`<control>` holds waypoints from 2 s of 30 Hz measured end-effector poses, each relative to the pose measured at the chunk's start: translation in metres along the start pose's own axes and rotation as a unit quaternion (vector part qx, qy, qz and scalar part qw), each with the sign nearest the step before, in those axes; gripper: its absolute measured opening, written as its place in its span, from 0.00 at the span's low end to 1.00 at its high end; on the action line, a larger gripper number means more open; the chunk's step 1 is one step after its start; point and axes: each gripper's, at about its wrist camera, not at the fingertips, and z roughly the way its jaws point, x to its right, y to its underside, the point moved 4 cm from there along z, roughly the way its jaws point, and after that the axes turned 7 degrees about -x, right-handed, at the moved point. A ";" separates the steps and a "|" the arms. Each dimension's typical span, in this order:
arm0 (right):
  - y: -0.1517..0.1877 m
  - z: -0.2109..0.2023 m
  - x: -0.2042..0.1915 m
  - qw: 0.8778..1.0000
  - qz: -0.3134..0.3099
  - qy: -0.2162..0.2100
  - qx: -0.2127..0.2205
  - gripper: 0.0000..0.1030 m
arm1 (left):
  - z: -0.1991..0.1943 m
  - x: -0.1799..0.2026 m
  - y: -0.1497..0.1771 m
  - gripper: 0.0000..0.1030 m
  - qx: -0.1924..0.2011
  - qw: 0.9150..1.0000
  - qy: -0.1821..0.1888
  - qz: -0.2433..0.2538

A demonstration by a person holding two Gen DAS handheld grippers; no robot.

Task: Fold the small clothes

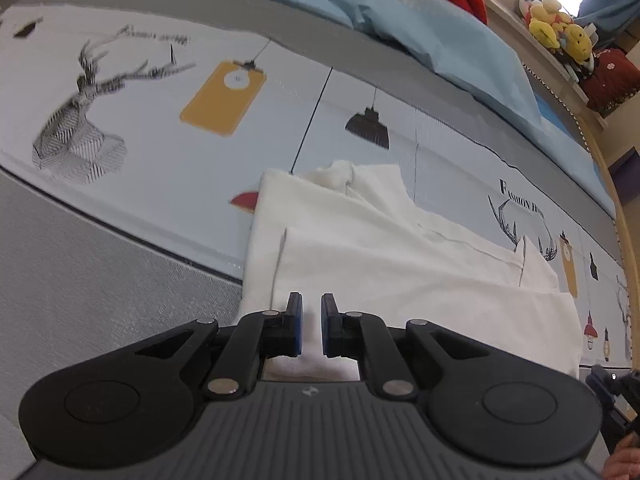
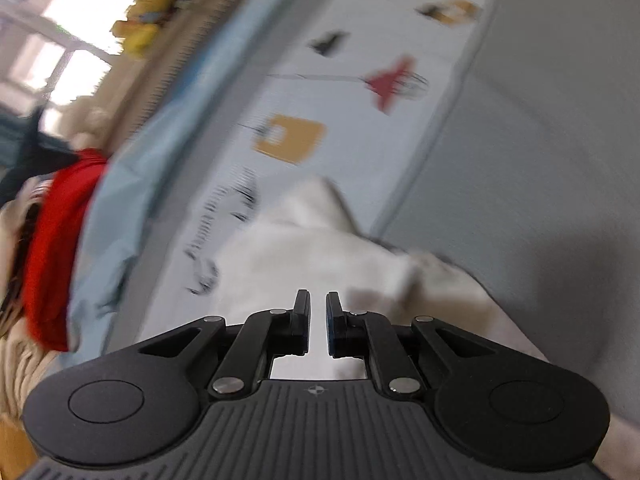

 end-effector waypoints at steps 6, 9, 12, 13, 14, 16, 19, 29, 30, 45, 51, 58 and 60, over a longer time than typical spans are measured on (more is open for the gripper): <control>-0.007 0.024 0.046 0.994 0.081 0.053 -0.053 0.07 | 0.030 -0.025 0.007 0.09 -0.046 0.997 -0.014 -0.053; -0.012 0.013 0.025 0.998 0.036 0.029 -0.030 0.13 | 0.021 -0.025 0.001 0.10 -0.024 0.998 -0.021 -0.047; -0.016 0.013 0.019 1.000 0.022 0.002 -0.018 0.29 | 0.019 -0.020 -0.001 0.14 -0.019 0.999 0.004 -0.041; -0.016 0.017 0.022 0.999 0.029 0.003 -0.025 0.31 | 0.022 -0.020 0.000 0.14 -0.030 0.998 0.010 -0.045; -0.015 0.022 0.028 0.998 0.044 0.013 -0.039 0.31 | 0.027 -0.022 0.002 0.14 -0.046 0.998 0.007 -0.049; -0.016 0.028 0.037 0.996 0.067 0.025 -0.055 0.31 | 0.035 -0.026 0.004 0.14 -0.071 0.996 -0.006 -0.045; -0.016 0.016 0.031 0.996 0.062 0.025 -0.051 0.31 | 0.027 -0.026 0.000 0.17 -0.068 0.997 -0.011 -0.032; -0.012 -0.116 -0.022 0.983 -0.168 -0.038 0.067 0.39 | -0.075 0.014 0.046 0.42 0.069 0.983 -0.046 0.164; -0.008 -0.131 -0.021 0.977 -0.196 -0.040 0.074 0.39 | -0.084 0.016 0.057 0.43 0.072 0.980 -0.042 0.179; 0.090 -0.255 0.075 0.931 -0.364 -0.030 0.023 0.30 | -0.158 -0.032 0.234 0.11 0.075 0.970 -0.032 0.228; 0.115 -0.230 0.124 0.942 -0.334 0.010 -0.038 0.20 | -0.122 -0.076 0.252 0.11 -0.015 0.986 -0.033 0.160; 0.115 -0.193 0.153 0.953 -0.285 0.061 -0.087 0.20 | -0.087 -0.098 0.261 0.16 -0.083 0.991 -0.019 0.107; 0.116 -0.185 0.162 0.954 -0.272 0.076 -0.103 0.21 | -0.080 -0.103 0.265 0.17 -0.093 0.991 -0.024 0.095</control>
